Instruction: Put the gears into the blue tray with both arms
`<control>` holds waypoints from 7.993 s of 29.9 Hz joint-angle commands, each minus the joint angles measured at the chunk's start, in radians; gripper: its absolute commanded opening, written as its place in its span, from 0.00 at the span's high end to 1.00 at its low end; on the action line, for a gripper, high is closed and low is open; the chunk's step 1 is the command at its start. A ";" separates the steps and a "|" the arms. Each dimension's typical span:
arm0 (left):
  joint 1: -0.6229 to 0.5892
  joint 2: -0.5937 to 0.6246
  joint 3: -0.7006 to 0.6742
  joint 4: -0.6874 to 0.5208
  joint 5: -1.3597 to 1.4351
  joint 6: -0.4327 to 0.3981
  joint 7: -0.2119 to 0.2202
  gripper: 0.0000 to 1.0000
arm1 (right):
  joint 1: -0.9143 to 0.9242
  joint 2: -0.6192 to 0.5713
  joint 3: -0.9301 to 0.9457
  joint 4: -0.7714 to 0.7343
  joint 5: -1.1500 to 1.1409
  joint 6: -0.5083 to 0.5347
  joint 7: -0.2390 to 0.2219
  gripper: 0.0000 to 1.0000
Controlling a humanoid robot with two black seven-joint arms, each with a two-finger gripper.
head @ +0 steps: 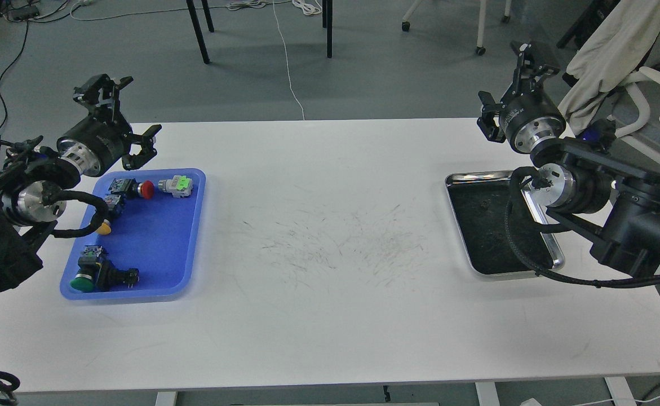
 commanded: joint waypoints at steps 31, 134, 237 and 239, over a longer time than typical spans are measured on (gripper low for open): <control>-0.014 0.007 0.001 0.006 0.003 -0.007 -0.010 0.01 | 0.011 0.002 0.007 0.001 0.000 -0.003 0.000 0.00; -0.014 0.010 0.017 0.008 0.006 -0.014 -0.005 0.01 | 0.488 -0.188 -0.902 0.009 -0.026 0.078 -0.130 0.00; -0.003 0.049 0.006 0.009 0.003 -0.025 -0.014 0.01 | 0.099 0.139 -0.901 -0.442 -1.299 0.211 -0.157 0.35; -0.003 0.049 0.006 0.009 0.003 -0.025 -0.014 0.01 | 0.096 0.139 -0.902 -0.442 -1.299 0.211 -0.157 0.40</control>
